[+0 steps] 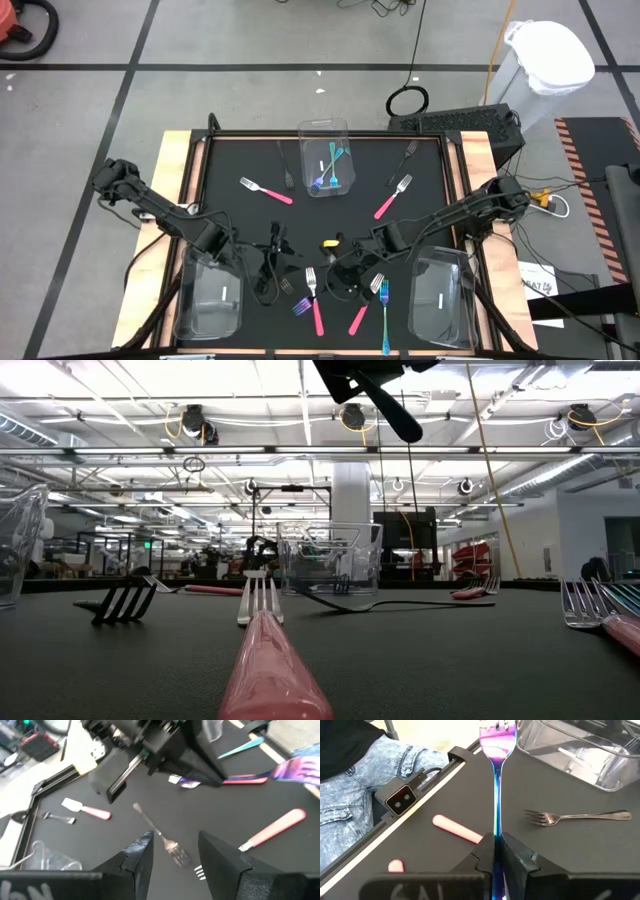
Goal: Sort silverware by color (type)
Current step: Put the blue fork into the top transparent bin
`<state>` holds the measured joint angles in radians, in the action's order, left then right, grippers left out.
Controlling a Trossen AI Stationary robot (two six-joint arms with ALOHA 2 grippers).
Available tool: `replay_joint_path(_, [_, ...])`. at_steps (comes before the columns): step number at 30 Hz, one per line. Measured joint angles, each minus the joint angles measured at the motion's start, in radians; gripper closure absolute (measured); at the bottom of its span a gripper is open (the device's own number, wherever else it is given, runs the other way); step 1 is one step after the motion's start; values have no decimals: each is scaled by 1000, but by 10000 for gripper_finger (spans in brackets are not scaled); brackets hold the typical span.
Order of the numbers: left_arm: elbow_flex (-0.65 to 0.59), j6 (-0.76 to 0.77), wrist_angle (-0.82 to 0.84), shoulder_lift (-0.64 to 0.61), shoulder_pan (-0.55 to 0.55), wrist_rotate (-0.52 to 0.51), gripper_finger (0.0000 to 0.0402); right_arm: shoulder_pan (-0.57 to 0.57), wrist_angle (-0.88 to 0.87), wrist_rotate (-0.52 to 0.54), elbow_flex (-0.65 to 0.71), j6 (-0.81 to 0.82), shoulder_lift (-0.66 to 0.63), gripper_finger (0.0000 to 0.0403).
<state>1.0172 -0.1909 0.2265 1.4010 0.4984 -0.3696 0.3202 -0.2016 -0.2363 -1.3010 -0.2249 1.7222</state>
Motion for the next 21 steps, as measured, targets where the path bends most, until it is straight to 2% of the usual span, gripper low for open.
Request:
replay_joint_path(14, [0, -132, -132, 66, 1, 63, 244, 2, 12, -39, 0, -51, -56, 385])
replay_joint_path(21, [0, -185, -242, 66, 0, 177, 244, 0, 54, -61, 0, -71, -56, 385])
